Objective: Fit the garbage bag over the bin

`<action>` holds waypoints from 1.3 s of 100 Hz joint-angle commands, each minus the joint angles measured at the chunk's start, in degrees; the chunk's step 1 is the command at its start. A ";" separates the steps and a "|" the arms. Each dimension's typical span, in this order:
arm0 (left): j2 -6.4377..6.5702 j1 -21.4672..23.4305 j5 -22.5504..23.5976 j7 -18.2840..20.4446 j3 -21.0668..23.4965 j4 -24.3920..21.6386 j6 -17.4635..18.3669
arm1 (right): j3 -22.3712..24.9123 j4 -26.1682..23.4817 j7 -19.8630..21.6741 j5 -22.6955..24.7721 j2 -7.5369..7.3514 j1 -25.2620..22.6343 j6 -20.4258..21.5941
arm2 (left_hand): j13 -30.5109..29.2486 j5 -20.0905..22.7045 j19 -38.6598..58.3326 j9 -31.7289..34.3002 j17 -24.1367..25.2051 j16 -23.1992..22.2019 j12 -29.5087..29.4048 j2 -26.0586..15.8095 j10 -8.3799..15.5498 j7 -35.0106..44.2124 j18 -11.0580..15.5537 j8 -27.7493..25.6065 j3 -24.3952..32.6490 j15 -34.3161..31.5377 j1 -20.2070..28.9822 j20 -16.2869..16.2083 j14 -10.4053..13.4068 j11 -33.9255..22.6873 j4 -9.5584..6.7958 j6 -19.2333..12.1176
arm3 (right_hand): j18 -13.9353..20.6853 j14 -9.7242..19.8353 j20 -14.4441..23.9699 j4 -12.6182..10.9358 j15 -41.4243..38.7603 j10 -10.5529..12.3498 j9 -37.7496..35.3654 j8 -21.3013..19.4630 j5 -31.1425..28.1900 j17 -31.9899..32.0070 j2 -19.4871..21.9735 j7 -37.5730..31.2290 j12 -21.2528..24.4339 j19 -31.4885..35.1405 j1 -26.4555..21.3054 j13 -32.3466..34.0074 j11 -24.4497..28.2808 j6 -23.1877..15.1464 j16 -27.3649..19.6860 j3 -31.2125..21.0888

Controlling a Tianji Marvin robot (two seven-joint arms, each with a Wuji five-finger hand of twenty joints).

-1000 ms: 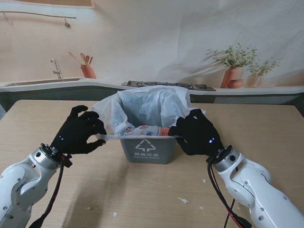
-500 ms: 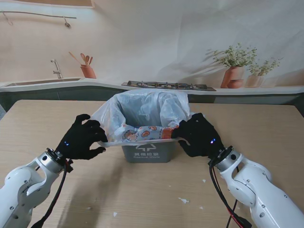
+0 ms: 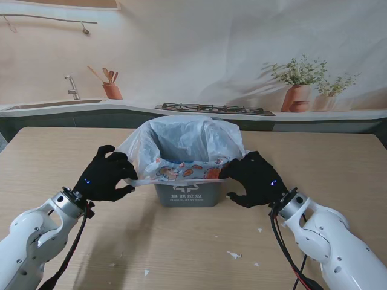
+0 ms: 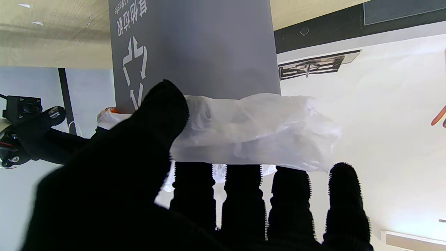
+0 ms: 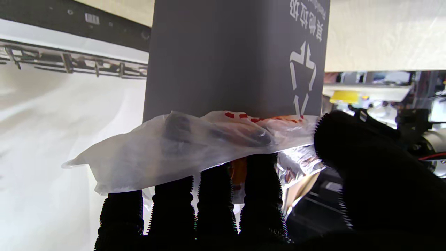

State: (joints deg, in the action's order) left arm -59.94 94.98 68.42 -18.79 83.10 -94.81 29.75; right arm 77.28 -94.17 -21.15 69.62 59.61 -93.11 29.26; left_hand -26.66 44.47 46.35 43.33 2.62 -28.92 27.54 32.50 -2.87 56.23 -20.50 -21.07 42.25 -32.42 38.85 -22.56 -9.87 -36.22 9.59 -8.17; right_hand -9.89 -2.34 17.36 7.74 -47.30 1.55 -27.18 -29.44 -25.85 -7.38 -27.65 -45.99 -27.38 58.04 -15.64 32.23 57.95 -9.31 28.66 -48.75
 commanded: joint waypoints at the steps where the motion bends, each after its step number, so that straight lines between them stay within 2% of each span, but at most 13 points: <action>1: 0.07 0.29 -0.20 0.92 0.36 -0.03 -0.48 | 0.85 0.83 1.23 -0.39 -0.02 -0.97 0.77 | 0.09 1.93 -0.02 -1.38 1.43 -0.60 -0.28 1.20 -1.07 5.29 -1.64 0.22 1.75 -0.63 0.05 -0.48 -1.38 -0.48 2.27 0.57 | -2.14 -3.43 -2.15 -2.87 1.94 -2.21 4.99 -2.77 2.23 2.74 3.38 -0.84 1.52 -3.68 4.57 -3.46 -3.12 2.05 -1.40 4.65; 10: 0.06 0.25 -0.26 0.94 0.42 -0.02 -0.39 | 1.36 1.91 -1.24 -2.80 0.70 -0.99 2.47 | 0.08 1.94 -0.02 -1.40 1.43 -0.62 -0.30 1.29 -1.10 5.31 -1.64 0.21 1.71 -0.64 0.06 -0.48 -1.35 -0.46 2.25 0.59 | -2.43 -5.32 -1.97 -3.83 4.91 -4.57 8.02 -2.67 6.77 3.41 7.40 0.97 2.61 -5.26 7.45 -6.10 -4.92 3.46 -2.78 10.87; 16: 0.06 0.13 -0.33 0.97 0.35 0.11 -0.33 | 1.91 2.12 -1.60 -5.22 1.30 -1.21 3.66 | 0.07 1.94 -0.01 -1.45 1.43 -0.63 -0.32 1.28 -1.02 5.32 -1.64 0.21 1.68 -0.63 0.04 -0.48 -1.36 -0.44 2.25 0.52 | -2.66 -6.00 -1.79 -4.11 5.96 -5.16 9.66 -2.47 8.98 3.42 8.34 2.00 3.00 -5.44 8.91 -6.87 -5.75 3.09 -3.28 12.32; 37: 0.10 0.22 -0.19 1.14 0.30 0.02 -0.46 | 5.17 0.34 -2.01 -5.65 1.61 -3.76 6.03 | 0.00 1.89 -0.11 -1.47 1.50 -0.67 -0.35 1.28 -1.13 5.27 -1.71 0.25 1.67 -0.65 0.02 -0.42 -1.47 -0.42 2.24 0.54 | -2.53 -5.08 -1.75 -4.50 6.75 -5.33 11.93 -2.14 10.74 3.99 10.65 3.47 3.62 -6.43 10.88 -8.42 -6.85 2.63 -3.63 13.22; 56: 0.10 0.38 -0.14 1.20 0.49 -0.15 -0.52 | 7.33 0.40 -1.39 -11.29 2.95 -5.45 9.71 | 0.07 1.90 -0.22 -1.64 1.50 -0.74 -0.37 1.29 -1.20 5.30 -1.82 0.18 1.66 -0.67 0.10 -0.35 -1.57 -0.37 2.23 0.33 | -2.21 -4.48 -0.91 -4.31 6.61 -4.68 11.67 -2.75 11.40 2.91 14.22 3.93 3.60 -6.33 12.67 -8.34 -6.28 0.30 -3.63 14.87; 66: 0.10 0.27 -0.18 1.25 0.43 -0.06 -0.45 | 7.51 -0.03 -0.22 -18.56 4.44 -6.12 10.82 | 0.13 1.96 -0.31 -1.75 1.59 -0.77 -0.38 1.33 -1.15 5.32 -1.78 0.18 1.66 -0.66 0.05 -0.30 -1.60 -0.35 2.24 0.38 | -1.60 -4.31 1.26 -4.36 3.90 -3.43 8.65 -4.51 7.70 1.53 13.24 2.56 2.15 -3.64 10.31 -6.78 -2.68 -1.23 -2.38 15.58; 80: 0.10 0.21 -0.18 1.21 0.33 0.03 -0.52 | 6.96 -3.29 2.91 -29.64 5.95 -7.67 8.77 | 0.10 1.95 -0.34 -1.72 1.59 -0.79 -0.38 1.42 -1.19 5.29 -1.82 0.20 1.73 -0.65 0.06 -0.27 -1.56 -0.36 2.23 0.35 | -1.12 -4.55 4.14 -4.32 -3.68 -1.13 1.48 -7.00 0.40 -0.89 10.82 -0.75 -1.59 2.77 7.46 -1.00 3.79 -3.12 1.02 15.70; 93: 0.08 0.18 -0.24 1.16 0.22 0.07 -0.68 | 6.01 -6.19 3.90 -37.78 6.93 -8.70 5.43 | 0.09 2.00 -0.35 -1.81 1.58 -0.81 -0.39 1.37 -1.19 5.31 -1.82 0.19 1.77 -0.64 0.01 -0.26 -1.54 -0.33 2.24 0.24 | -0.75 -4.46 4.63 -4.28 -5.88 -0.53 0.28 -6.38 -0.90 -1.42 9.37 -0.23 -3.50 4.44 5.83 0.16 4.70 -3.40 1.98 15.44; 103: 0.07 0.12 -0.30 1.12 0.20 0.11 -0.66 | 4.45 -7.62 3.25 -43.76 7.90 -8.61 3.87 | 0.14 2.00 -0.35 -1.81 1.58 -0.82 -0.39 1.39 -1.02 5.33 -1.82 0.17 1.78 -0.60 0.03 -0.25 -1.57 -0.35 2.24 0.38 | -0.13 -3.99 4.41 -4.29 -5.41 -0.45 3.22 -4.89 2.39 -0.09 10.01 2.15 -3.54 4.09 5.65 -2.15 3.21 -2.41 1.94 15.76; 109: 0.06 0.08 -0.35 1.14 0.20 0.12 -0.64 | 3.91 -8.09 3.10 -45.88 8.20 -8.28 2.83 | 0.09 2.04 -0.35 -1.86 1.58 -0.84 -0.39 1.42 -1.15 5.37 -1.82 0.15 1.76 -0.62 0.02 -0.25 -1.60 -0.34 2.25 0.47 | 0.27 -3.81 3.89 -4.36 -3.47 -0.88 7.61 -3.96 6.92 2.12 10.35 3.77 -2.16 2.48 5.51 -5.82 0.61 -1.61 1.27 16.13; 115: 0.05 0.07 -0.39 1.09 0.18 0.14 -0.61 | 3.59 -8.36 3.32 -47.28 8.29 -7.96 1.57 | 0.21 2.03 -0.38 -1.90 1.63 -0.83 -0.39 1.44 -1.15 5.39 -1.81 0.13 1.82 -0.58 0.10 -0.24 -1.54 -0.34 2.22 0.41 | 0.31 -3.78 3.36 -4.52 -0.77 -1.24 11.46 -3.26 11.18 4.12 11.04 4.68 -0.24 0.05 5.70 -9.20 -0.98 -0.18 0.11 16.66; 120: 0.07 0.10 -0.30 0.99 0.20 0.14 -0.60 | 3.39 -8.58 4.23 -48.35 8.18 -7.79 0.74 | 0.06 1.98 -0.40 -1.89 1.62 -0.86 -0.39 1.42 -1.11 5.43 -1.81 0.08 1.80 -0.63 0.02 -0.22 -1.59 -0.36 2.24 0.28 | 0.07 -3.82 2.67 -4.60 2.30 -1.45 14.46 -2.37 13.73 5.83 10.95 6.02 1.50 -3.22 5.95 -11.91 -2.63 -0.62 -1.35 16.66; 130: 0.07 0.16 -0.25 0.93 0.25 0.18 -0.65 | 3.17 -8.38 3.84 -46.72 8.14 -7.35 0.91 | 0.12 1.99 -0.46 -1.91 1.68 -0.86 -0.39 1.49 -1.00 5.42 -1.83 0.09 1.83 -0.59 0.07 -0.19 -1.50 -0.36 2.22 0.30 | -0.34 -4.04 2.67 -4.58 4.05 -1.70 16.06 -1.43 14.11 6.14 10.40 7.43 2.63 -5.28 5.03 -13.25 -3.82 -1.40 -2.28 16.43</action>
State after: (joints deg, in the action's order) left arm -59.92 94.94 68.15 -18.55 83.26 -94.66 29.39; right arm 80.75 -102.33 -17.34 21.30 67.38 -100.66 29.36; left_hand -26.64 44.79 46.35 42.77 3.12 -28.96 26.78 32.54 -2.90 59.20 -20.54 -20.56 42.26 -32.44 38.85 -22.56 -10.44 -36.22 9.59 -7.95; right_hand -10.16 -6.85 20.63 6.62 -44.30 -0.42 -12.81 -31.73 -12.95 -2.23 -17.10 -39.66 -25.55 54.79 -9.78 20.46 55.38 -9.87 27.10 -33.56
